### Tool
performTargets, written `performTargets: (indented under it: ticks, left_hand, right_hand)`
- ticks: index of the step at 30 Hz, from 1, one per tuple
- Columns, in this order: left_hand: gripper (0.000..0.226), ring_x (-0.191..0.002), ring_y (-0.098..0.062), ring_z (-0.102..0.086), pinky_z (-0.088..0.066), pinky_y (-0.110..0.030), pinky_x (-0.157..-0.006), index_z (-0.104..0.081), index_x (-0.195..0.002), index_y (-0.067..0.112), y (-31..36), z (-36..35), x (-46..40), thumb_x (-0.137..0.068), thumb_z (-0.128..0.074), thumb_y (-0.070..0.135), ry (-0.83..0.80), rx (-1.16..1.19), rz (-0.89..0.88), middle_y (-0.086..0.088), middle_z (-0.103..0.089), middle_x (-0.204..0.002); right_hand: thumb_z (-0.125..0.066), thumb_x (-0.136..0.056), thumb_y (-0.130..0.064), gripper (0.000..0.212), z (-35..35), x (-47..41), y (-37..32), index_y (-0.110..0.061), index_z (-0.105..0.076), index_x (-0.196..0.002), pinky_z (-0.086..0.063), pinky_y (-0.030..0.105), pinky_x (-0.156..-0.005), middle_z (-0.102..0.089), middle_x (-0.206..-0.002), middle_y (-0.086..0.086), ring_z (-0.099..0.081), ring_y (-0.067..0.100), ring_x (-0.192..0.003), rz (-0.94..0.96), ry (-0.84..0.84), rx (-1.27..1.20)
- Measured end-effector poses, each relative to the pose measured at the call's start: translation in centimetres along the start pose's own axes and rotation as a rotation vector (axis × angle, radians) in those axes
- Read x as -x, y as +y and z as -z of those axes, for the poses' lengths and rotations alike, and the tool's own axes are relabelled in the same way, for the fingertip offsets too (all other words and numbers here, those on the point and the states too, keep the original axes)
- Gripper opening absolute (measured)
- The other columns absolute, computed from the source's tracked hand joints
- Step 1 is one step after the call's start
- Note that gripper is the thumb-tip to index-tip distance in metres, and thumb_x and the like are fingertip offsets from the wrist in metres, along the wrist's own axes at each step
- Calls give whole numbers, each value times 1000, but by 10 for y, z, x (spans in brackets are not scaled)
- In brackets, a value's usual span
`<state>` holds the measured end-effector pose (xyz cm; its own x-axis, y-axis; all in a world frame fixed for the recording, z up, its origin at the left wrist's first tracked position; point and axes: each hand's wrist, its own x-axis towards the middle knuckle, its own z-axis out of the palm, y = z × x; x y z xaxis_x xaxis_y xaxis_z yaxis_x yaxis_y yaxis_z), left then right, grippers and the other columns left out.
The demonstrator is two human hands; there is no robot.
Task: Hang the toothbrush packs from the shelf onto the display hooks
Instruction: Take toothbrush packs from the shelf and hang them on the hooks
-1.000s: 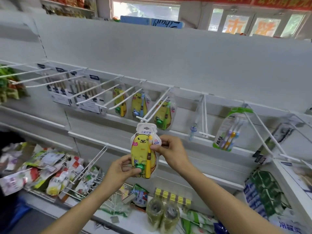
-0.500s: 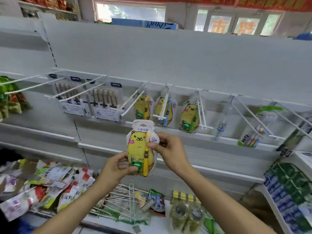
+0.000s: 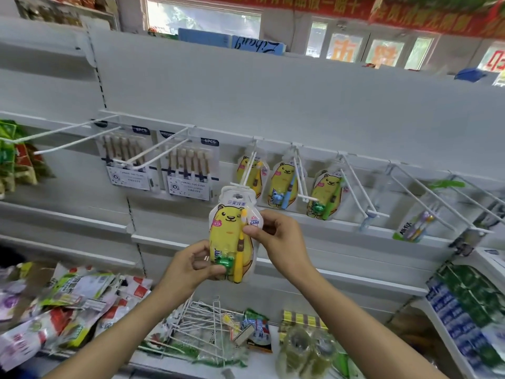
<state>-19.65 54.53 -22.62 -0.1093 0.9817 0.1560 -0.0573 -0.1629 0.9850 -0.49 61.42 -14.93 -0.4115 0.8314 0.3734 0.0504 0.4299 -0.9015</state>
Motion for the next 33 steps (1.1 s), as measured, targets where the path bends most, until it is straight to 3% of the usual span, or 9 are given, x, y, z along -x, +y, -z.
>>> performTargets:
  ticks: [4, 9, 13, 18, 23, 26, 30, 33]
  left_hand:
    - [43, -90, -44, -71, -60, -52, -78, -65, -106, -1, 2, 4, -6, -69, -85, 9, -19, -22, -4, -13, -75, -104]
    - [32, -87, -43, -71, -61, -50, -77, -66, -104, 1, 3, 4, -13, -74, -77, -2, -29, -31, -6, -9, -76, -103]
    - [40, -86, -42, -72, -60, -52, -78, -67, -105, 2, 0, 5, -18, -71, -85, 11, -50, -27, -3, -8, -76, -103]
    - [71, -81, -38, -74, -62, -39, -69, -69, -109, 4, -2, 6, -27, -53, -92, 41, -83, 7, 22, -12, -75, -106]
    - [37, -67, -28, -73, -60, -31, -59, -72, -102, 11, -3, 5, -45, -67, -82, 13, -50, -8, 13, -9, -77, -100]
    - [35, -66, -24, -73, -59, -28, -61, -72, -100, 11, -5, 8, -69, -67, -82, 4, -28, -28, 12, -7, -77, -98]
    - [28, -69, -21, -72, -59, -28, -62, -71, -102, 5, -8, 8, -110, -76, -78, -4, 1, -78, 34, -11, -75, -94]
    - [21, -70, -16, -71, -58, -25, -62, -71, -95, 8, -11, 5, -141, -80, -74, -6, 13, -86, 52, -5, -77, -83]
  right_hand:
    - [-74, -86, -12, 8, -2, -4, 2, -10, -74, -93, -58, 49, -82, -76, -91, 6, -72, 26, -90, -16, 27, -10]
    - [-73, -85, -4, 11, -1, -7, 0, -11, -73, -93, -59, 40, -82, -76, -93, 7, -72, 22, -89, -12, 28, -45]
    - [-72, -85, -2, 17, 0, -10, 2, -18, -73, -89, -59, 32, -79, -77, -87, -2, -72, 13, -85, -36, 16, -44]
    - [-71, -85, -1, 14, 4, -17, 9, -8, -74, -98, -60, 35, -80, -77, -94, 7, -73, 22, -91, -59, 41, -22]
    - [-71, -85, 1, 16, 3, -41, 19, -10, -74, -96, -61, 34, -76, -77, -92, 9, -74, 27, -89, -122, 133, -90]
    - [-74, -84, -4, 15, 2, -61, 27, -15, -73, -94, -61, 33, -77, -76, -90, 4, -74, 21, -89, -151, 150, -38]
    - [-73, -86, -6, 13, 10, -94, 40, -8, -74, -99, -61, 30, -75, -77, -92, 7, -74, 19, -86, -138, 202, 26]
    - [-72, -86, -5, 14, 14, -120, 50, -4, -74, -99, -60, 25, -72, -76, -89, 6, -73, 15, -80, -161, 258, 54]
